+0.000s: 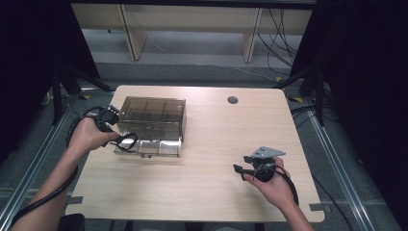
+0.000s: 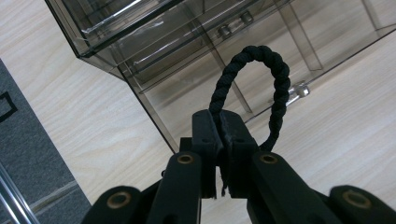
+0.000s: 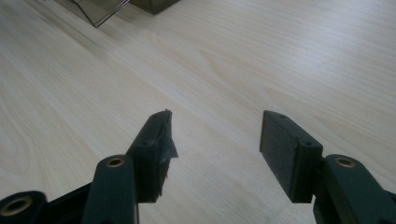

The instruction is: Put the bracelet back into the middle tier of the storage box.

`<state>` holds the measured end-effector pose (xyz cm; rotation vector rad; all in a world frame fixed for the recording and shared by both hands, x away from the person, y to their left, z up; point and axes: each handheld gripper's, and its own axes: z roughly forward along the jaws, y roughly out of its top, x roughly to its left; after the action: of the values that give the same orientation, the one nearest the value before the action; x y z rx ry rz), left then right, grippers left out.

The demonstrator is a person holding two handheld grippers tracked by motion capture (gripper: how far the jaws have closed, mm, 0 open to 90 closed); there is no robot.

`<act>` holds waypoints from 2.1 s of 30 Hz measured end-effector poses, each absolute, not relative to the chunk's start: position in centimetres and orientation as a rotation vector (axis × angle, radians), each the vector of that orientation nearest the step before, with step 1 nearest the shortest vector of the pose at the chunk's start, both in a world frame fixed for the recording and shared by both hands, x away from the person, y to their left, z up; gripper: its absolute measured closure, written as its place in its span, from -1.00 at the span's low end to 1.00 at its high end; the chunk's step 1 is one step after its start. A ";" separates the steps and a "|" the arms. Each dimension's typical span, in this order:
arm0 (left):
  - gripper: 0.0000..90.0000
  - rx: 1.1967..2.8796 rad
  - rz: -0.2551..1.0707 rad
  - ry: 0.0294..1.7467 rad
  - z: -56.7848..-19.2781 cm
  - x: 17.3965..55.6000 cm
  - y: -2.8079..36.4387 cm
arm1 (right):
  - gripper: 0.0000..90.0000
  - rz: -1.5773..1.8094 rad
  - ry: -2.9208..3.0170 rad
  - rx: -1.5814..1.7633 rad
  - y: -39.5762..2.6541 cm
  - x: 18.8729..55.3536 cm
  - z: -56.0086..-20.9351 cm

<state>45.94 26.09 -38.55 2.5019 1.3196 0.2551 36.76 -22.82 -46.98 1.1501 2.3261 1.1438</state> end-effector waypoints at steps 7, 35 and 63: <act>0.89 2.498 0.277 1.350 -38.9 46.5 25.9 | -0.01 1.144 2.326 1.146 -22.8 36.8 -47.0; 0.89 2.545 0.279 1.423 -41.3 48.1 25.7 | -0.01 1.144 2.334 1.181 -22.7 36.6 -47.1; 0.89 2.559 0.281 1.439 -42.4 49.2 24.5 | -0.01 1.139 2.344 1.174 -22.8 36.7 -47.2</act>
<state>49.24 24.47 -42.41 2.5587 1.4387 0.2805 36.72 -22.76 -47.21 1.1736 2.3441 1.1391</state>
